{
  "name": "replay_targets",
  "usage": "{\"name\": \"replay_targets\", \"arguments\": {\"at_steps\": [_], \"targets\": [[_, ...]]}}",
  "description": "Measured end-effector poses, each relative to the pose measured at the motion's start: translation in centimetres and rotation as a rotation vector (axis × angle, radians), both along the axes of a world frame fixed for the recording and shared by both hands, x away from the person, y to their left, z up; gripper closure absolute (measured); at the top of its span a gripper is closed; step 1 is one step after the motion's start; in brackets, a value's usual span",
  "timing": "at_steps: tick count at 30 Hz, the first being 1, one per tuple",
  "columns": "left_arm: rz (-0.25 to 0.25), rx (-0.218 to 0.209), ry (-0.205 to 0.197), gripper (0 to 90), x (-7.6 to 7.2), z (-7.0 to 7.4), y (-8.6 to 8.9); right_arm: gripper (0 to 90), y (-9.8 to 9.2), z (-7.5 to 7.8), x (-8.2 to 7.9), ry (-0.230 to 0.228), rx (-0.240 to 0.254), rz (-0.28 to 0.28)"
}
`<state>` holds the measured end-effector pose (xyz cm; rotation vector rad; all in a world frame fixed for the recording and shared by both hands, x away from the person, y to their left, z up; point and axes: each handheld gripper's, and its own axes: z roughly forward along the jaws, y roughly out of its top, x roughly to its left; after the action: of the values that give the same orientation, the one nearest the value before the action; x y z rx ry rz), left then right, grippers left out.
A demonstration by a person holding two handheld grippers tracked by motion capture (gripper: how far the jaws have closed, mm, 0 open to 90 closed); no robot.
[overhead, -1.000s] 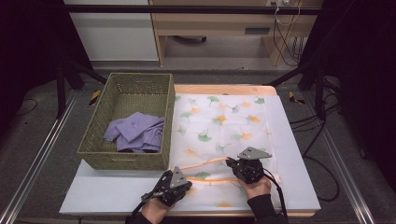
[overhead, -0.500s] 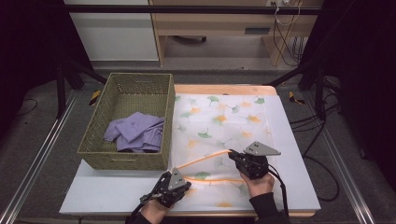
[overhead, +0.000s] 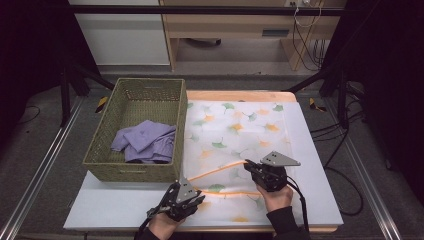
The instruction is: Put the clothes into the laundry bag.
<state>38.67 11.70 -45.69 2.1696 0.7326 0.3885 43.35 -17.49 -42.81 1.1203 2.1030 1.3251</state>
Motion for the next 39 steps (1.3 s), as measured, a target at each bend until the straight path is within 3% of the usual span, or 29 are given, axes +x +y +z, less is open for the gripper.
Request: {"name": "replay_targets", "arguments": {"at_steps": [2,10,15,22,34,39], "targets": [[0.01,-0.026,-0.018,63.2,-0.1,0.7,0.4,85.4,0.1,0.0,-0.1,-0.003,0.002,0.0],[0.053,-0.044,-0.072,48.6,-0.1,3.1,1.4,85.6,0.0,-0.1,-0.1,-0.006,0.008,-0.002],[0.075,-0.07,-0.08,39.8,0.2,4.6,2.3,85.8,0.0,-0.2,-0.1,-0.009,-0.001,0.001],[0.126,-0.114,-0.102,34.2,0.8,6.6,4.3,85.6,0.1,-0.3,-0.1,-0.006,0.0,-0.001],[0.194,-0.11,-0.135,26.8,2.2,9.6,7.5,85.8,0.0,-0.3,-0.2,-0.025,-0.003,-0.001],[0.227,-0.112,-0.173,25.4,3.3,11.0,8.9,85.9,0.1,-0.4,-0.3,-0.027,-0.016,0.002]]}}
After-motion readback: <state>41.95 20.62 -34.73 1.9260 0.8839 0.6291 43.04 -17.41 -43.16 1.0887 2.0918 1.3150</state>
